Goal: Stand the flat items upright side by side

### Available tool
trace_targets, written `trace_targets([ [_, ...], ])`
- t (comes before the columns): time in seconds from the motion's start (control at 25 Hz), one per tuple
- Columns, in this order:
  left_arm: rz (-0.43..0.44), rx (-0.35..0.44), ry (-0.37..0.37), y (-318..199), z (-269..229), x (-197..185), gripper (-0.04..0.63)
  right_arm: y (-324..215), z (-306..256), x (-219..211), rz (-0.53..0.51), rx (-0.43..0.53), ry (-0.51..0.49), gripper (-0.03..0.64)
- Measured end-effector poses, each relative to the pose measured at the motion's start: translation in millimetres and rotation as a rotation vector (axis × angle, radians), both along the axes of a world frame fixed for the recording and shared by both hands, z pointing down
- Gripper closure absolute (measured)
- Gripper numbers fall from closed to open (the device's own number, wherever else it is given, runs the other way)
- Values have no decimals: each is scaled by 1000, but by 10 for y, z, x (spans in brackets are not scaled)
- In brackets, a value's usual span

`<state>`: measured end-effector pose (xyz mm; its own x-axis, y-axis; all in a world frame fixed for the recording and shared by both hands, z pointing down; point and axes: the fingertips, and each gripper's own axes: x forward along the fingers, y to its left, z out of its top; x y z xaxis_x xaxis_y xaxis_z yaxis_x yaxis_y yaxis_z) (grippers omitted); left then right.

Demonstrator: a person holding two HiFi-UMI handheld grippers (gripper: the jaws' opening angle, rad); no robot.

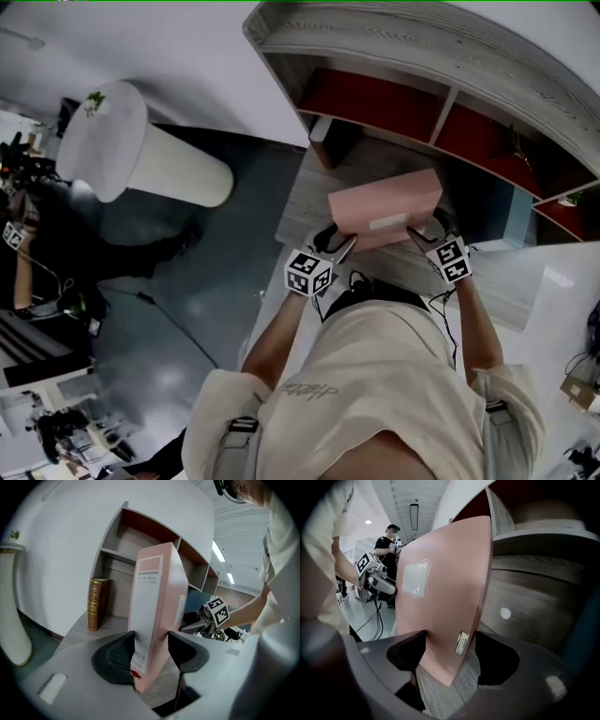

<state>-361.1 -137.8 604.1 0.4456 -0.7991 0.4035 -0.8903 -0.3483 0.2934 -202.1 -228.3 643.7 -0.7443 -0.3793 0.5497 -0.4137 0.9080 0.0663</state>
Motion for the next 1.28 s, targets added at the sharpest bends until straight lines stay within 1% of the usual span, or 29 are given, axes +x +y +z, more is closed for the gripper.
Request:
trace_targets([
  [0.28, -2, 11, 17, 146, -30, 97, 342, 121, -19, 87, 21, -44, -42, 290],
  [0.44, -3, 14, 8, 234, -6, 156, 335, 198, -5, 136, 18, -55, -60, 290],
  [0.48, -4, 15, -2, 245, 7, 170, 316, 211, -1, 146, 18, -54, -62, 290],
  [0.52, -5, 18, -14, 255, 20, 186, 284, 224, 2, 157, 16, -53, -63, 290],
  [0.68, -6, 30, -60, 282, 55, 204, 241, 283, 19, 206, 12, -58, -74, 290],
  [0.76, 34, 37, -59, 257, 49, 196, 200, 304, 20, 227, 4, -61, -78, 290],
  [0.84, 104, 35, -57, 216, 45, 200, 163, 324, 10, 260, -2, -66, -83, 290],
  [1.0, 207, 17, -118, 134, 91, 232, 162, 396, 27, 379, -6, -80, -93, 298],
  [1.04, 226, 14, -132, 114, 106, 253, 173, 414, 43, 413, 0, -85, -97, 298],
  [1.08, 240, 13, -146, 90, 119, 272, 201, 430, 60, 446, 10, -92, -102, 298],
  [1.16, 249, 16, -165, 43, 130, 288, 213, 461, 86, 513, 36, -106, -113, 299],
  [1.28, 224, 29, -171, 24, 129, 296, 219, 519, 98, 610, 64, -110, -115, 304],
])
